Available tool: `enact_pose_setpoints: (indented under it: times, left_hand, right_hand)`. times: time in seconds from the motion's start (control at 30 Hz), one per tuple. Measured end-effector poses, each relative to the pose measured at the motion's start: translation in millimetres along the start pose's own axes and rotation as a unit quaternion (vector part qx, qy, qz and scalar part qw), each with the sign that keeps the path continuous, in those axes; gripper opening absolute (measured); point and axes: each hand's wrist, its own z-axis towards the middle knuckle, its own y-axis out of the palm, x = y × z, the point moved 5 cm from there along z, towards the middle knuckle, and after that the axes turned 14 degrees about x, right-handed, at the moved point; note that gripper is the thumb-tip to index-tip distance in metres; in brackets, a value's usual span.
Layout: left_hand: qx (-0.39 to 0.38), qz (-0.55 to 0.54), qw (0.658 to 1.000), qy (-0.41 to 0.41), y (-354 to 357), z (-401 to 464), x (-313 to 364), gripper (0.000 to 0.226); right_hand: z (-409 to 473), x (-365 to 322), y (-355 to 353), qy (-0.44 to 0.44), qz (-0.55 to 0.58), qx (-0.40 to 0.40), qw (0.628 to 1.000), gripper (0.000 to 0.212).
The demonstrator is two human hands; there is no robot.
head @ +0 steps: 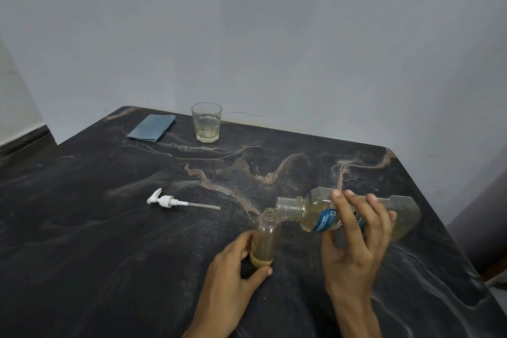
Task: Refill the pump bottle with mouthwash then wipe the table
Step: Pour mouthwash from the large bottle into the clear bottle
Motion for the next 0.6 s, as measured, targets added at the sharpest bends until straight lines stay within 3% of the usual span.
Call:
enact_pose_setpoints:
  times: [0.6]
  left_hand:
    - [-0.006,0.006,1.0,-0.006,0.6,0.4,-1.0,0.054]
  right_hand:
    - [-0.6,1.0,1.1,-0.001,-0.009,0.002,1.0,0.092]
